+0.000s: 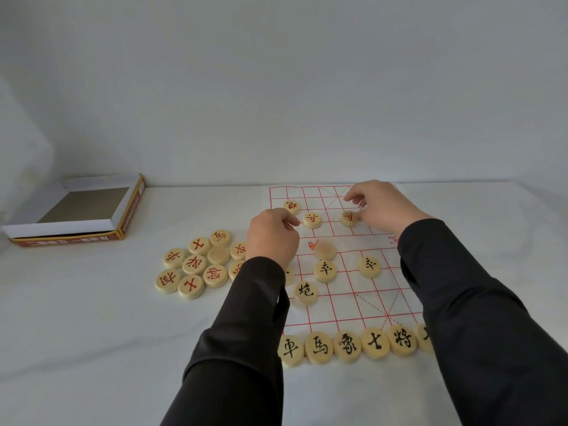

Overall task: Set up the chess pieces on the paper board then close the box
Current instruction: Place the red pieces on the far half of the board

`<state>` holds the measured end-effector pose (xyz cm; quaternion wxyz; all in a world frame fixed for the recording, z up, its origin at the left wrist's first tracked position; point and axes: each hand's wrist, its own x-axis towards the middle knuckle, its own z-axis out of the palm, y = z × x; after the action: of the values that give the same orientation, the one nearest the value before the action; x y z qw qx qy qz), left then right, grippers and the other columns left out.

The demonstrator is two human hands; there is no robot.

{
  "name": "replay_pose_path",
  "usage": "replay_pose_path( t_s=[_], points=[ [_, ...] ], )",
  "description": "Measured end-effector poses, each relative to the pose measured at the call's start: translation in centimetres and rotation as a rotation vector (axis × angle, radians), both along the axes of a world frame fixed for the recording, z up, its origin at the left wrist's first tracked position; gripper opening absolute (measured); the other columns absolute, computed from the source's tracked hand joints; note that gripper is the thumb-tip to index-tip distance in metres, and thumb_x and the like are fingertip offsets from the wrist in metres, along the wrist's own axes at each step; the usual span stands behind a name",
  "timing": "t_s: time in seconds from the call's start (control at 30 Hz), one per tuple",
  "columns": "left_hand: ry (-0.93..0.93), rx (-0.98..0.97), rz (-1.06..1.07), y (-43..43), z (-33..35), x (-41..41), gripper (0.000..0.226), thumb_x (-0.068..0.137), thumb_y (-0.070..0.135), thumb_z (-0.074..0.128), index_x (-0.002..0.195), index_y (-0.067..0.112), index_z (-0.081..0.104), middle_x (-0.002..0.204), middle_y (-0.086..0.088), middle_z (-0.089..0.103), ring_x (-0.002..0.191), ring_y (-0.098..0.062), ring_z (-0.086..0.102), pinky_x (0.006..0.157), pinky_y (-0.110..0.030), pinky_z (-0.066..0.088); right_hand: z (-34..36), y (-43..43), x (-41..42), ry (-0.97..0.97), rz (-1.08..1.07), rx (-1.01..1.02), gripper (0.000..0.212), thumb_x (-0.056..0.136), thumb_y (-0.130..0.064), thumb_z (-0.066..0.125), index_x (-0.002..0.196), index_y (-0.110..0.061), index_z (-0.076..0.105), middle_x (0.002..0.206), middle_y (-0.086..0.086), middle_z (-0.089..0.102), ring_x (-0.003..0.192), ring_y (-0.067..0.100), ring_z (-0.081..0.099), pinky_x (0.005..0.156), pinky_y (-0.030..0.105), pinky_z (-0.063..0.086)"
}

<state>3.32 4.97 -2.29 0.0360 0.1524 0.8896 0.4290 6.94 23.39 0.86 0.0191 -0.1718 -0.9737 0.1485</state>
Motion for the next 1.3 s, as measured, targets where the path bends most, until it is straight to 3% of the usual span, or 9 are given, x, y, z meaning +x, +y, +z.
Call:
replay_pose_path(
  t_s=[0.13, 0.23, 0.4, 0.5, 0.67, 0.83, 0.93, 1.07, 1.3],
  points=[
    [-0.002, -0.023, -0.013, -0.1, 0.0, 0.1, 0.027, 0.086, 0.001, 0.049, 0.100, 0.016, 0.067, 0.096, -0.001, 0.062, 0.083, -0.013, 0.054, 0.078, -0.021, 0.048, 1.4, -1.0, 0.0, 0.020, 0.034, -0.009, 0.020, 0.085, -0.008, 0.064, 0.104, -0.012, 0.068, 0.096, 0.001, 0.059, 0.090, 0.017, 0.057, 0.081, 0.026, 0.045],
    [0.001, -0.030, -0.012, -0.2, 0.0, 0.1, 0.027, 0.086, 0.002, 0.049, 0.102, 0.015, 0.066, 0.098, -0.002, 0.063, 0.084, -0.013, 0.054, 0.079, -0.022, 0.047, 1.9, -2.5, 0.1, -0.047, 0.077, -0.067, 0.013, 0.086, -0.019, 0.065, 0.096, -0.013, 0.071, 0.096, 0.001, 0.067, 0.086, 0.014, 0.059, 0.075, 0.023, 0.044],
    [-0.001, -0.044, 0.011, -0.3, 0.1, 0.1, 0.025, 0.086, 0.005, 0.050, 0.101, 0.016, 0.067, 0.102, -0.002, 0.065, 0.085, -0.013, 0.055, 0.079, -0.023, 0.048, 0.8, -5.1, -0.4, -0.356, 0.115, -0.037, 0.031, 0.082, -0.043, 0.065, 0.093, -0.014, 0.068, 0.085, 0.003, 0.069, 0.077, 0.016, 0.063, 0.070, 0.025, 0.046],
    [-0.005, -0.064, 0.010, -0.1, 0.2, 0.2, 0.024, 0.089, 0.008, 0.048, 0.103, 0.016, 0.066, 0.107, -0.003, 0.064, 0.087, -0.012, 0.054, 0.077, -0.021, 0.046, 0.3, -5.7, -0.6, -0.353, 0.105, 0.008, 0.031, 0.078, -0.042, 0.070, 0.095, -0.016, 0.068, 0.091, 0.001, 0.066, 0.080, 0.016, 0.061, 0.070, 0.025, 0.047],
    [-0.017, -0.064, 0.007, 0.0, 0.1, 0.2, 0.025, 0.090, 0.010, 0.048, 0.105, 0.016, 0.066, 0.107, -0.002, 0.064, 0.086, -0.011, 0.053, 0.075, -0.020, 0.044, 0.1, -5.8, -0.6, -0.332, 0.075, -0.049, 0.024, 0.082, -0.035, 0.068, 0.094, -0.013, 0.067, 0.084, 0.004, 0.068, 0.076, 0.018, 0.068, 0.071, 0.027, 0.055],
    [-0.023, -0.078, -0.016, 0.0, 0.0, 0.2, 0.024, 0.090, 0.010, 0.047, 0.104, 0.017, 0.066, 0.107, -0.002, 0.064, 0.085, -0.012, 0.054, 0.074, -0.021, 0.045, 0.4, -4.4, -0.1, -0.246, 0.029, -0.002, 0.021, 0.094, -0.030, 0.052, 0.099, -0.012, 0.062, 0.080, 0.006, 0.067, 0.068, 0.017, 0.068, 0.057, 0.022, 0.048],
    [-0.019, -0.080, -0.013, 0.0, -0.1, 0.2, 0.024, 0.090, 0.011, 0.047, 0.105, 0.018, 0.066, 0.106, -0.002, 0.064, 0.085, -0.012, 0.054, 0.073, -0.021, 0.045, 0.8, -4.1, 0.2, -0.307, 0.145, -0.038, 0.023, 0.089, -0.021, 0.061, 0.112, -0.020, 0.062, 0.093, 0.001, 0.064, 0.077, 0.013, 0.064, 0.065, 0.023, 0.048],
    [-0.024, -0.080, -0.016, 0.2, -0.2, 0.3, 0.025, 0.089, 0.011, 0.047, 0.104, 0.018, 0.066, 0.107, -0.002, 0.064, 0.087, -0.013, 0.055, 0.079, -0.024, 0.048, 0.9, -4.5, 0.6, -0.329, 0.279, -0.012, 0.033, 0.085, -0.006, 0.064, 0.113, -0.024, 0.065, 0.106, -0.002, 0.060, 0.090, 0.014, 0.057, 0.071, 0.021, 0.043],
    [-0.019, -0.089, -0.022, 0.3, -0.2, 0.4, 0.025, 0.090, 0.011, 0.046, 0.105, 0.018, 0.066, 0.105, -0.002, 0.064, 0.085, -0.012, 0.053, 0.075, -0.021, 0.044, 0.3, -4.1, 0.7, -0.314, 0.271, -0.020, 0.036, 0.080, -0.011, 0.071, 0.112, -0.024, 0.065, 0.089, -0.006, 0.057, 0.080, 0.011, 0.054, 0.057, 0.015, 0.036]
  ],
)
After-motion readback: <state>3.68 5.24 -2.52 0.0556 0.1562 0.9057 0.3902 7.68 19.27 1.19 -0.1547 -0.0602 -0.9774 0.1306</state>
